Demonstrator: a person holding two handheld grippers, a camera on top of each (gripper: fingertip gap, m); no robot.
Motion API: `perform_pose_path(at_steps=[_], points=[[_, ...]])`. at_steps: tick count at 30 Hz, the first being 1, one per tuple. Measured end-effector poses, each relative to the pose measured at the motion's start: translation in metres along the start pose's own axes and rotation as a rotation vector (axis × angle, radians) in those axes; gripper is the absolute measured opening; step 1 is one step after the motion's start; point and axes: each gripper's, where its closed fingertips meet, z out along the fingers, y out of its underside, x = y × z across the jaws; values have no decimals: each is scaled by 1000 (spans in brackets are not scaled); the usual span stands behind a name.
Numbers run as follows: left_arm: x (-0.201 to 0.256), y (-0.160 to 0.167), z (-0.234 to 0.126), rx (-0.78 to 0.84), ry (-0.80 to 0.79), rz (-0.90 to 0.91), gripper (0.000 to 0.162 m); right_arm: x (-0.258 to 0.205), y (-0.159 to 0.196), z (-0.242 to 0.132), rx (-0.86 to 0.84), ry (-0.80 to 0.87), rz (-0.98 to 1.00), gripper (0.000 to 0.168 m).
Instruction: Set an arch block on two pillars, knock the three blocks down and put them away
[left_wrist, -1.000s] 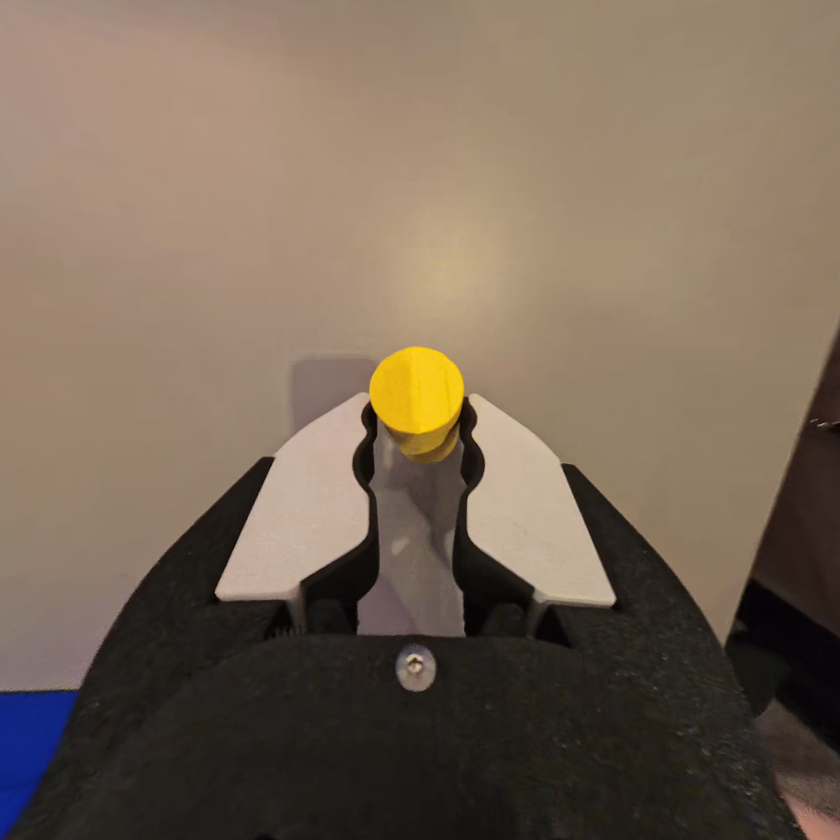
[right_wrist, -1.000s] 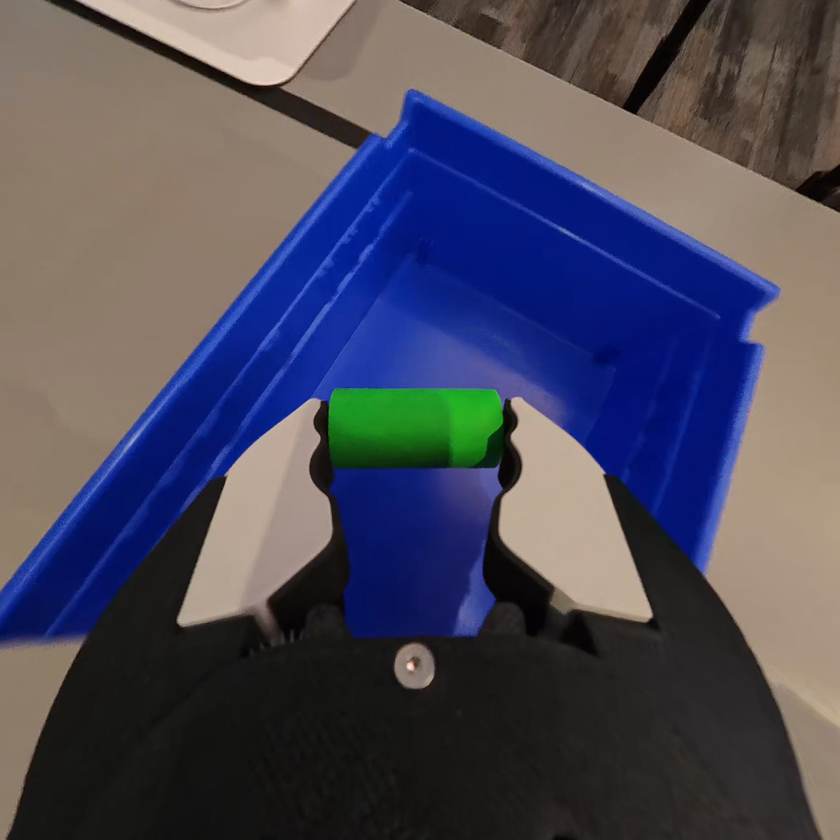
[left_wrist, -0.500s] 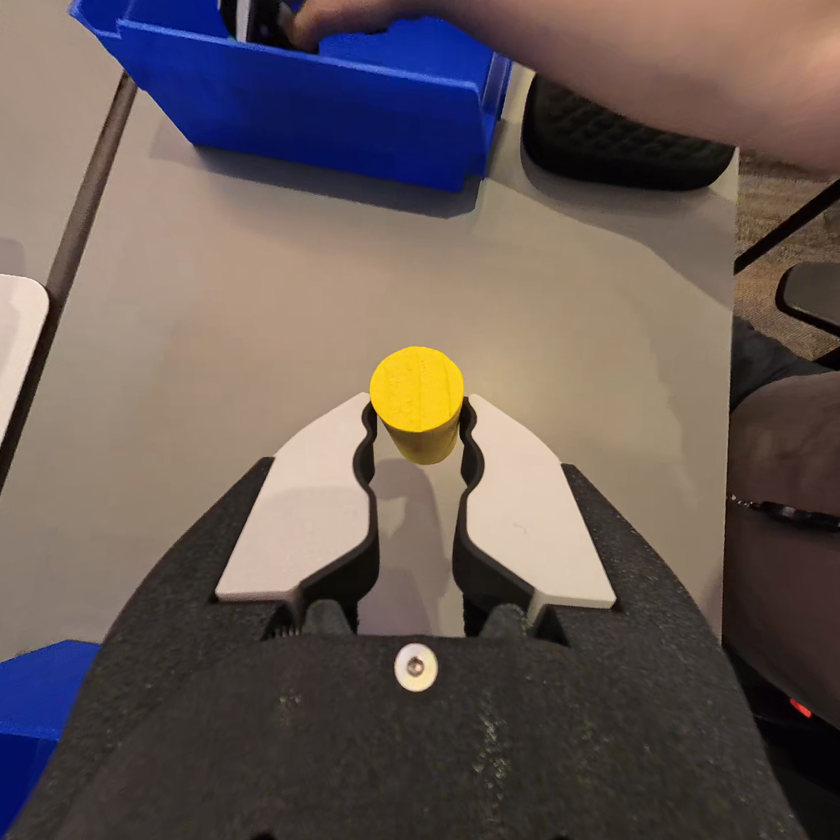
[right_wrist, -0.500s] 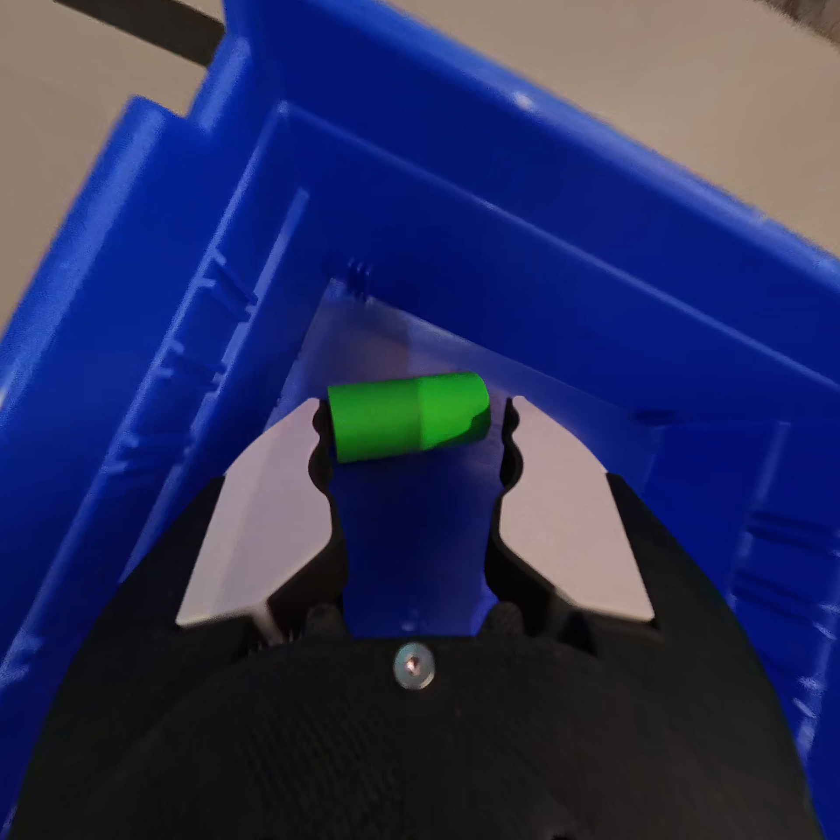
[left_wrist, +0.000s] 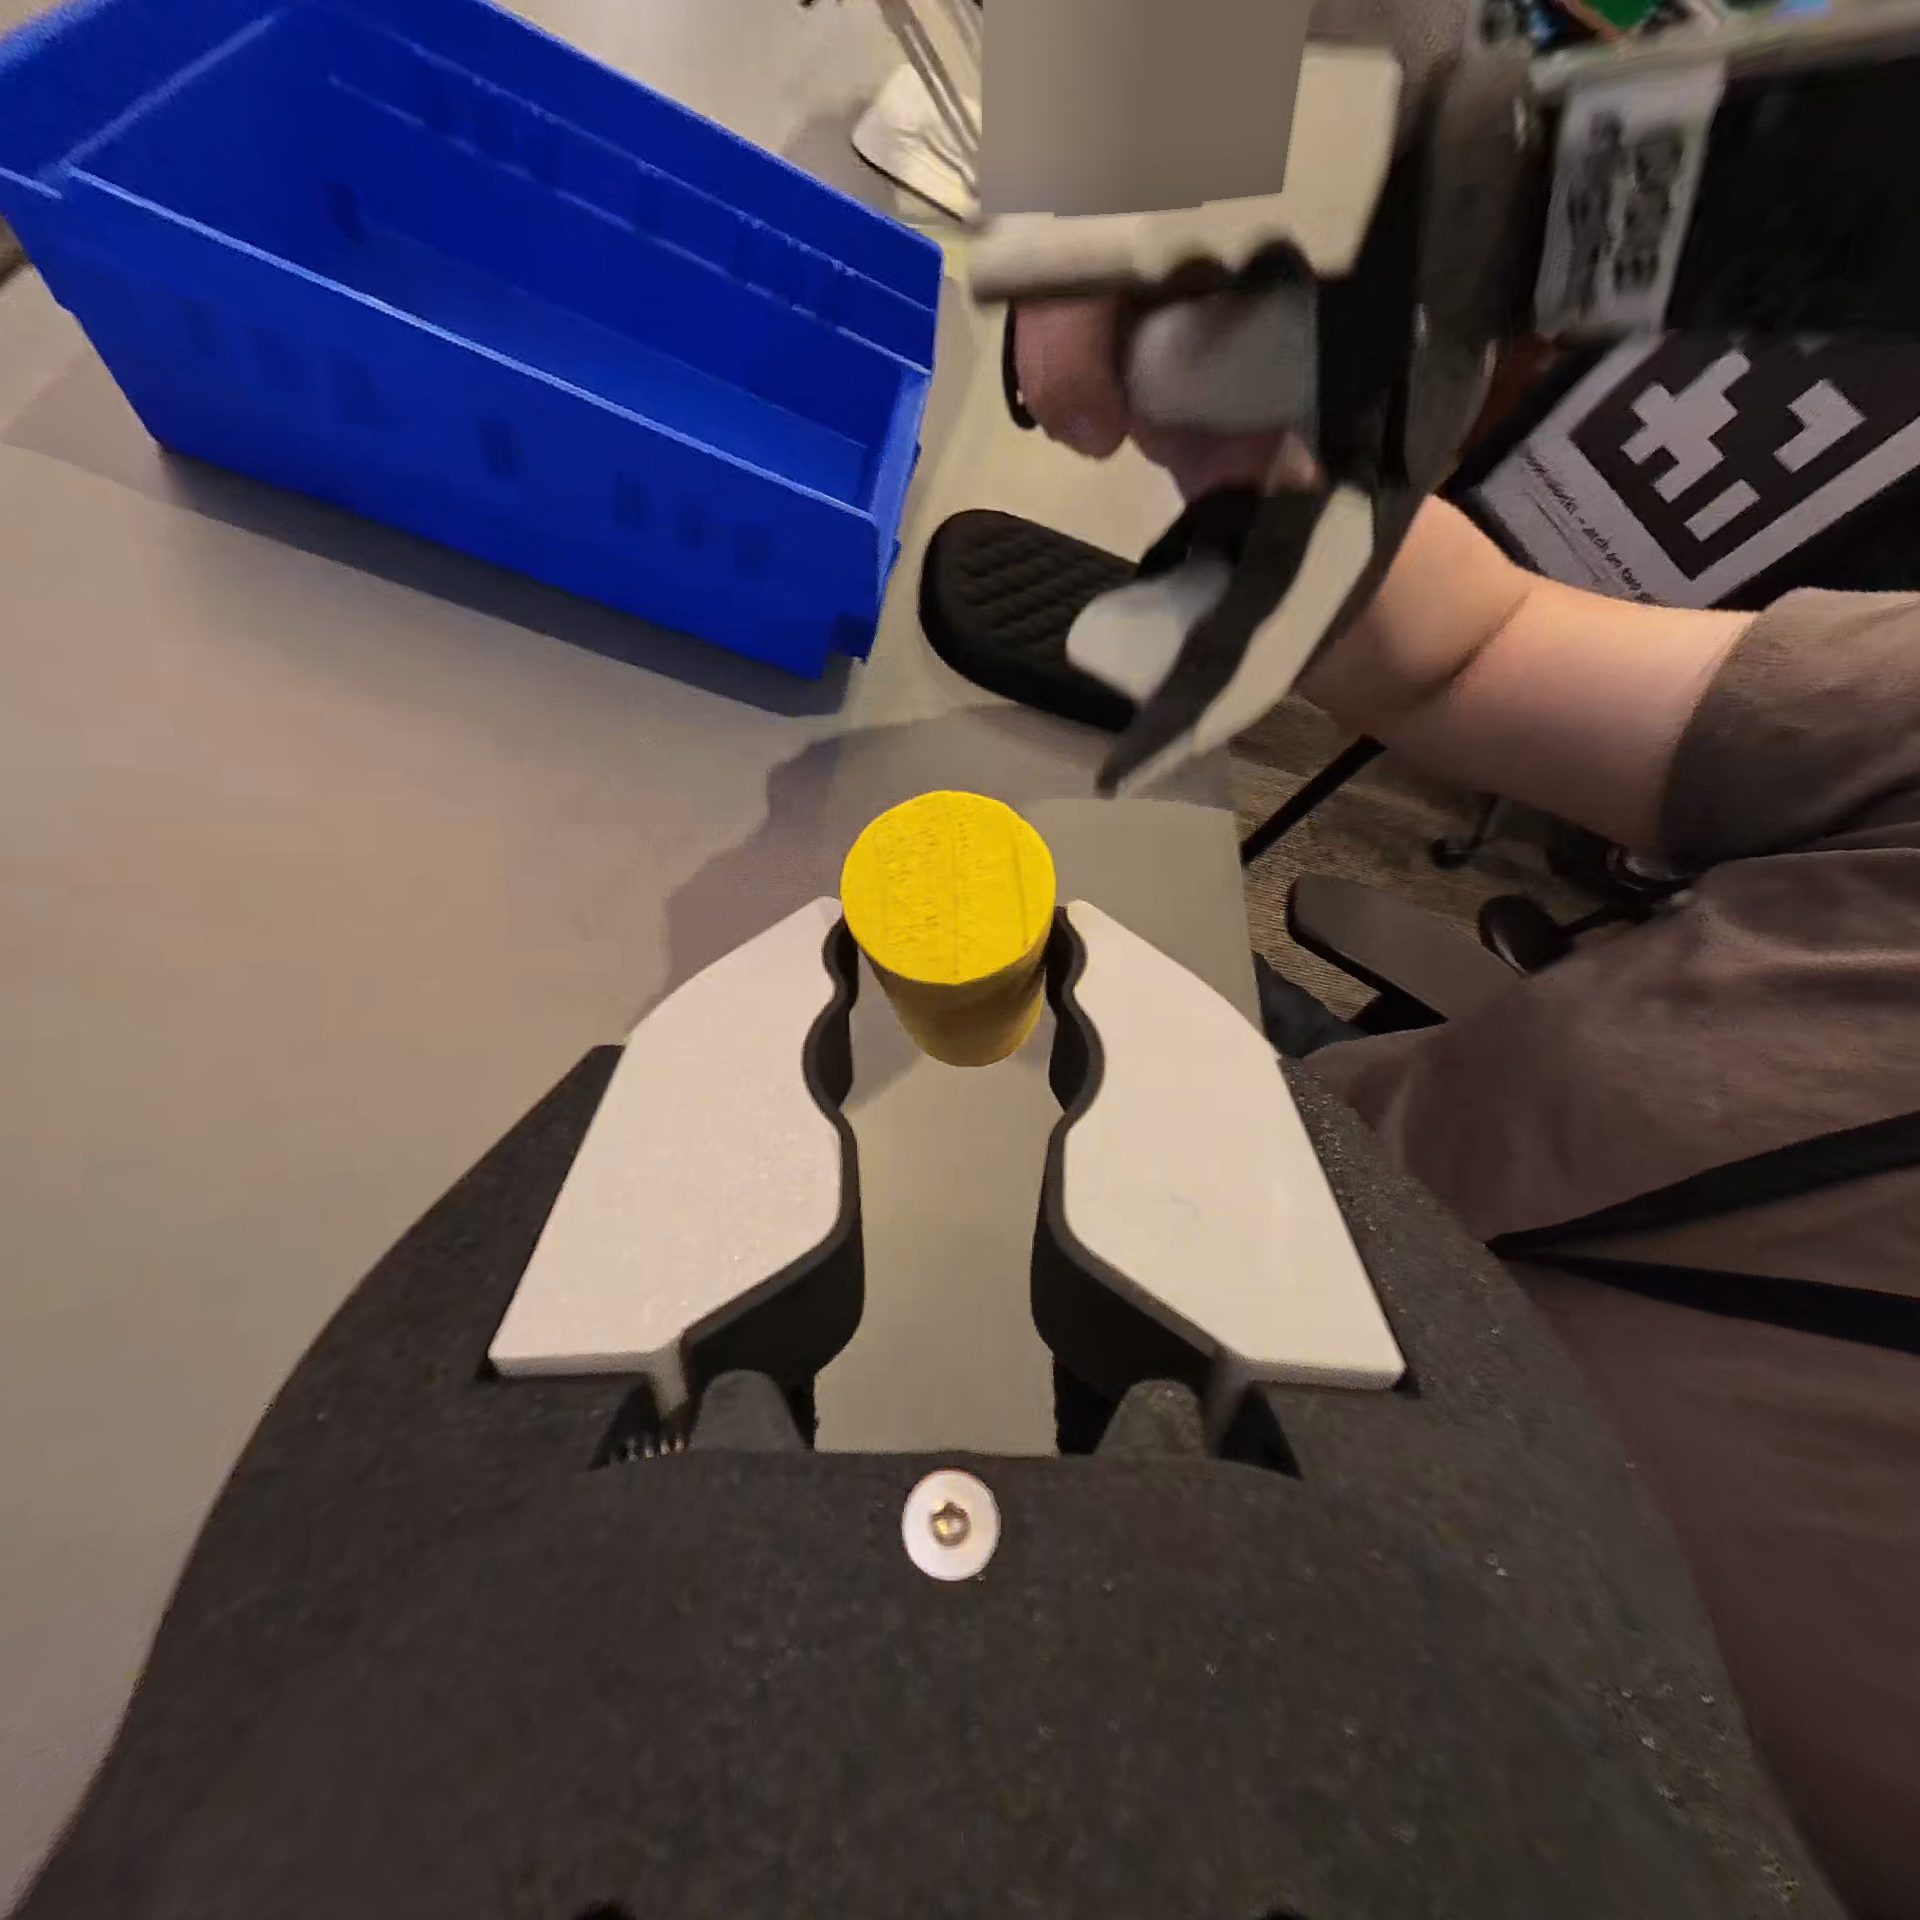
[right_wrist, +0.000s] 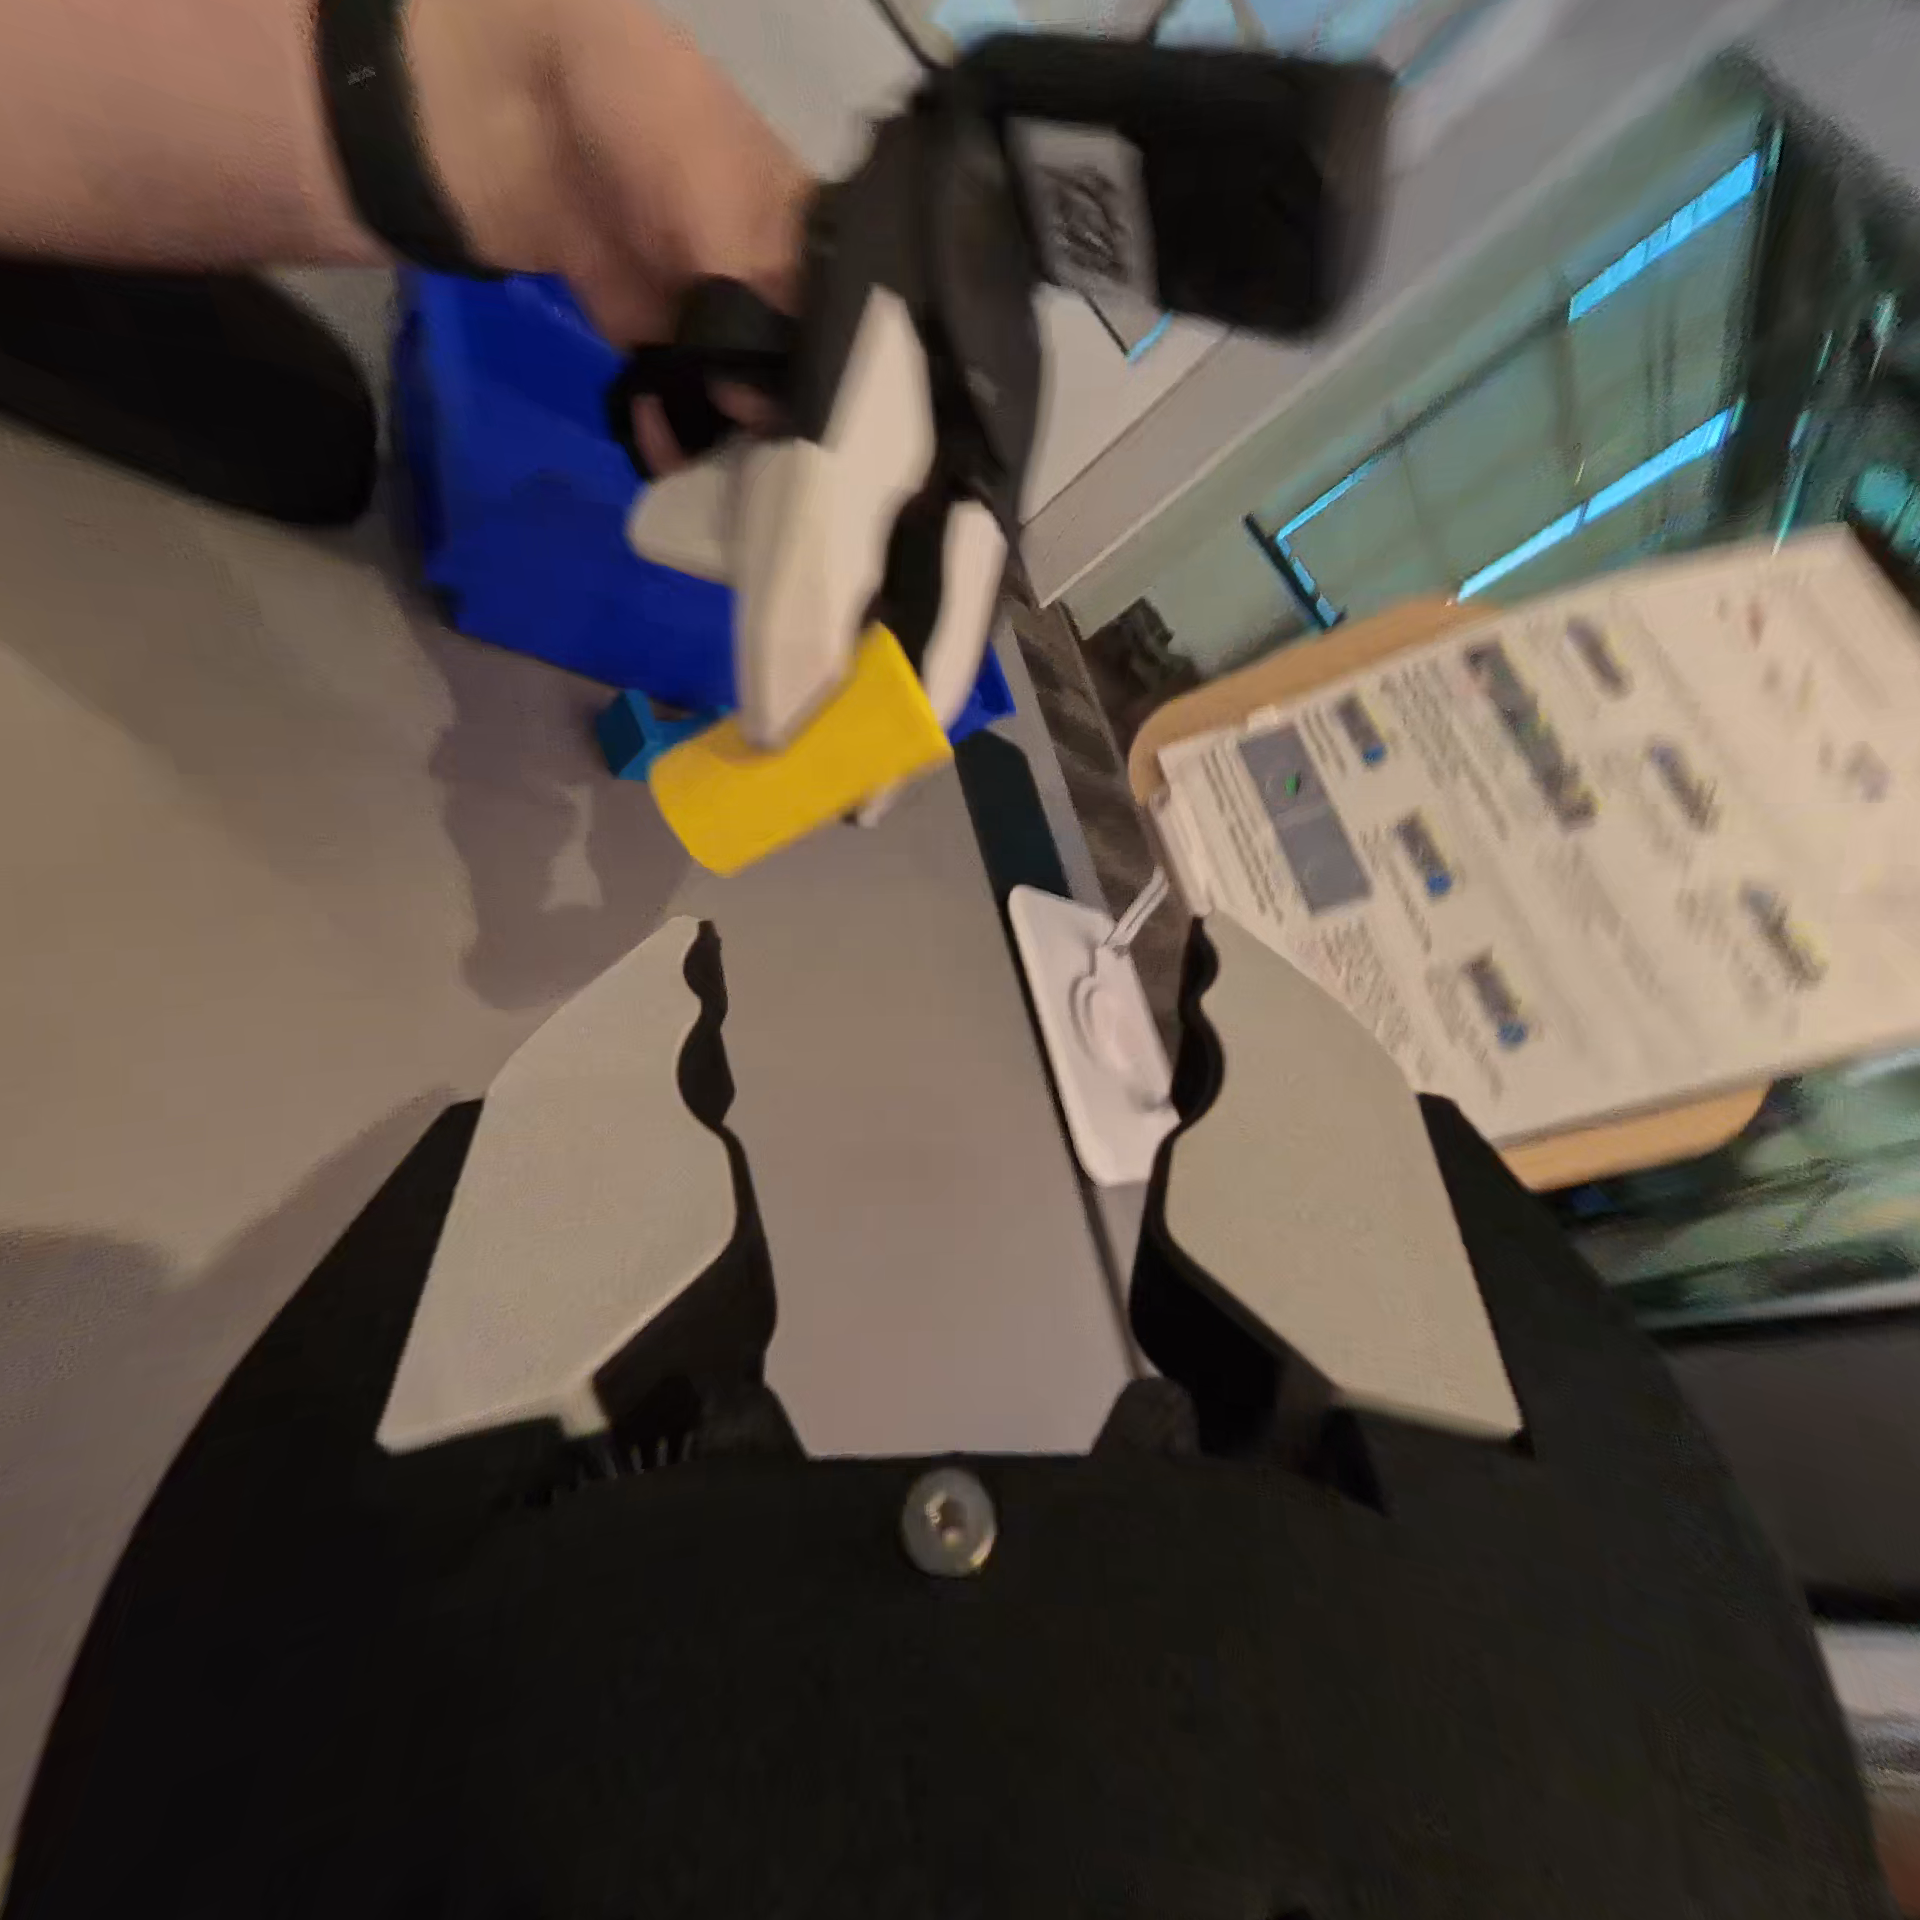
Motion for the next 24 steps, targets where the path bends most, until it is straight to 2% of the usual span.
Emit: perform_pose_path(at_steps=[3, 7, 9, 10, 11, 12, 13, 16, 19, 21, 22, 24], points=[[11, 6, 4, -26, 81, -36, 35, -34, -17, 22, -26, -63, -194, 88], [18, 5, 7, -22, 117, -28, 35, -52, -19, 39, -48, -100, -261, 85], [22, 6, 8, -25, 135, -23, 35, -46, -17, 41, -75, -38, -300, 70], [20, 7, 7, -24, 128, -32, 40, -46, -16, 39, -84, -37, -294, 70], [15, 9, 4, -41, 92, -48, 60, -40, -12, 37, -111, -18, -276, 70], [8, 14, -2, -75, 39, -40, 71, -34, -6, 32, -144, -2, -261, 70], [-2, 21, -9, -111, -33, -15, 73, -25, 4, 24, -182, 12, -239, 70], [-43, 59, -40, -311, -341, 13, 73, 27, 63, -12, -362, 152, -53, 70], [-67, 108, -64, -619, -560, -3, 62, 72, 141, -62, -507, 273, 300, 70], [-77, 129, -65, -763, -625, -14, 56, 86, 190, -90, -579, 336, 513, 69], [-80, 136, -61, -811, -627, -35, 44, 87, 212, -101, -618, 353, 591, 69], [-93, 143, -55, -864, -667, -63, 40, 81, 253, -115, -729, 367, 690, 69]])
